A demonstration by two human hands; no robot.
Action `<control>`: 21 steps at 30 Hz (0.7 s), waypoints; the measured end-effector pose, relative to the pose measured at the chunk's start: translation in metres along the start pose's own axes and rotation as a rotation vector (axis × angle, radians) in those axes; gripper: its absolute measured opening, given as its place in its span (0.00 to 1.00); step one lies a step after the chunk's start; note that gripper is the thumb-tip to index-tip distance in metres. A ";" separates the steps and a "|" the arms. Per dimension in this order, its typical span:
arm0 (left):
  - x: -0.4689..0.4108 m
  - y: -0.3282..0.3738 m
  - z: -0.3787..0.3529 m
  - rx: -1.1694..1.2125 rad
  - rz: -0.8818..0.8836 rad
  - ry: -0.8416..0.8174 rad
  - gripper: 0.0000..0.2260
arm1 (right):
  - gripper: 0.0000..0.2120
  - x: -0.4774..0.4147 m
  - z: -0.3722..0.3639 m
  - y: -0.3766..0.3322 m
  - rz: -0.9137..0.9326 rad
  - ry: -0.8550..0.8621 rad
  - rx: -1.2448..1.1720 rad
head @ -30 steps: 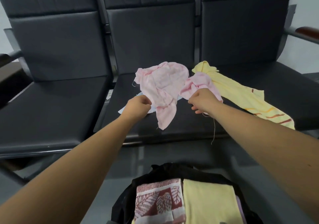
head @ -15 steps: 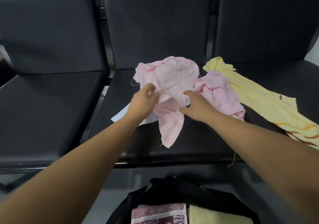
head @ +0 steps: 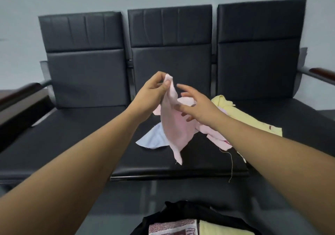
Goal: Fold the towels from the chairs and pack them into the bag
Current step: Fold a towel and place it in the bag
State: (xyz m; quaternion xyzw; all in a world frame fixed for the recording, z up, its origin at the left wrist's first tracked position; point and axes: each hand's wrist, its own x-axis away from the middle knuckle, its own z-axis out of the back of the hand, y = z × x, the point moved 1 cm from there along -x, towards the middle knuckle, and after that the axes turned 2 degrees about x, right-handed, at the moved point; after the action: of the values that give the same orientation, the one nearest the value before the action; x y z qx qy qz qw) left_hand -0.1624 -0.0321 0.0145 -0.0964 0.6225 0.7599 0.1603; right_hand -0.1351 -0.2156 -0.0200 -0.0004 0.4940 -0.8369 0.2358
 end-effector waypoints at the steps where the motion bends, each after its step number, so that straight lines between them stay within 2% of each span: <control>1: 0.006 0.012 -0.002 -0.004 -0.001 -0.024 0.08 | 0.17 0.007 0.004 -0.014 0.021 -0.025 0.027; 2: 0.013 0.026 -0.004 -0.015 -0.013 -0.032 0.09 | 0.08 0.014 0.007 -0.031 0.034 -0.031 0.073; 3: 0.017 0.038 -0.005 -0.039 -0.028 -0.022 0.09 | 0.03 0.021 0.011 -0.046 0.059 -0.016 0.092; 5: 0.025 0.062 -0.004 -0.055 -0.067 0.045 0.09 | 0.08 0.029 0.020 -0.073 0.093 0.064 0.044; 8: 0.036 0.095 0.000 -0.068 -0.082 0.237 0.13 | 0.06 0.041 0.035 -0.117 0.105 0.172 -0.103; 9: 0.041 0.104 0.001 -0.083 -0.078 0.252 0.14 | 0.07 0.043 0.041 -0.130 0.103 0.203 -0.140; 13: 0.064 0.134 -0.004 -0.120 -0.086 -0.022 0.17 | 0.09 0.063 0.064 -0.183 0.149 0.312 -0.019; 15: 0.070 0.144 -0.002 -0.197 -0.064 -0.007 0.13 | 0.12 0.069 0.077 -0.201 0.171 0.402 0.023; 17: 0.074 0.152 0.004 -0.102 -0.061 0.012 0.12 | 0.14 0.075 0.092 -0.209 0.160 0.463 0.007; 19: 0.081 0.164 0.009 0.039 -0.046 0.026 0.15 | 0.11 0.084 0.104 -0.212 0.126 0.396 0.034; 21: 0.086 0.177 0.008 0.076 -0.037 0.013 0.18 | 0.07 0.098 0.110 -0.212 0.115 0.195 -0.001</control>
State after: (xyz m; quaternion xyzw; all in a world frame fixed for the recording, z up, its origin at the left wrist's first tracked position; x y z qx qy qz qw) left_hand -0.3064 -0.0440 0.1481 -0.1066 0.6502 0.7319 0.1739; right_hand -0.2803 -0.2602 0.1887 0.1094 0.5144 -0.8176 0.2344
